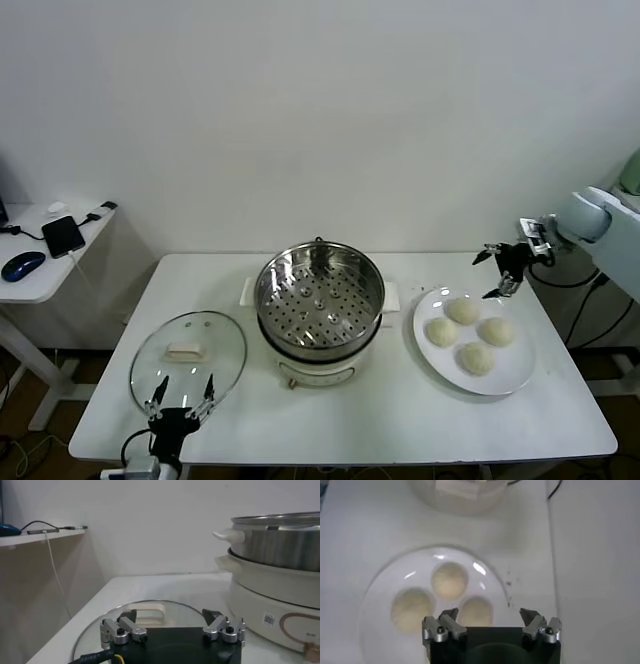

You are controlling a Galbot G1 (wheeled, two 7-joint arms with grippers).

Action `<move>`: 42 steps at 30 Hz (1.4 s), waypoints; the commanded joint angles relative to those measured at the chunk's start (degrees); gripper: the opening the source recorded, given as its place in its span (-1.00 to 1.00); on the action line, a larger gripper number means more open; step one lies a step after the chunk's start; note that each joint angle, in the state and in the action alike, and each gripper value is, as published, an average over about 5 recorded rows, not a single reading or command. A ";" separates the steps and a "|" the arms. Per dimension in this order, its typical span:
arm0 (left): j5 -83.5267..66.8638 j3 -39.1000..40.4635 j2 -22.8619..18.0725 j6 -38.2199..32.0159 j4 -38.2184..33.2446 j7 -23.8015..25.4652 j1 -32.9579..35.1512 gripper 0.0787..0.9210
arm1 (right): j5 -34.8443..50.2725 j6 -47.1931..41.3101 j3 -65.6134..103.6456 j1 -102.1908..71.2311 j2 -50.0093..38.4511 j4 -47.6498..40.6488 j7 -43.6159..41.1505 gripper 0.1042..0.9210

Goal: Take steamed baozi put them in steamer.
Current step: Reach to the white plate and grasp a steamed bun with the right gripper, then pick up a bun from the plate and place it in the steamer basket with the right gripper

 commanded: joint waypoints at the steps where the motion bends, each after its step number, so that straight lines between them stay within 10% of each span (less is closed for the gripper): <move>1: 0.24 0.17 -0.44 -0.34 0.88 -0.01 -0.11 0.77 | -0.71 -1.94 -10.52 -0.24 8.63 -10.44 -0.24 0.76; 30: 1.08 0.69 -0.72 -1.29 1.92 -0.03 0.18 0.77 | -11.12 -2.19 6.21 -12.82 21.98 -28.01 6.66 0.55; 42: 1.33 1.00 -0.91 -1.39 1.45 -0.13 0.74 0.77 | 1.04 -2.72 -9.37 6.46 16.25 -9.96 3.47 0.30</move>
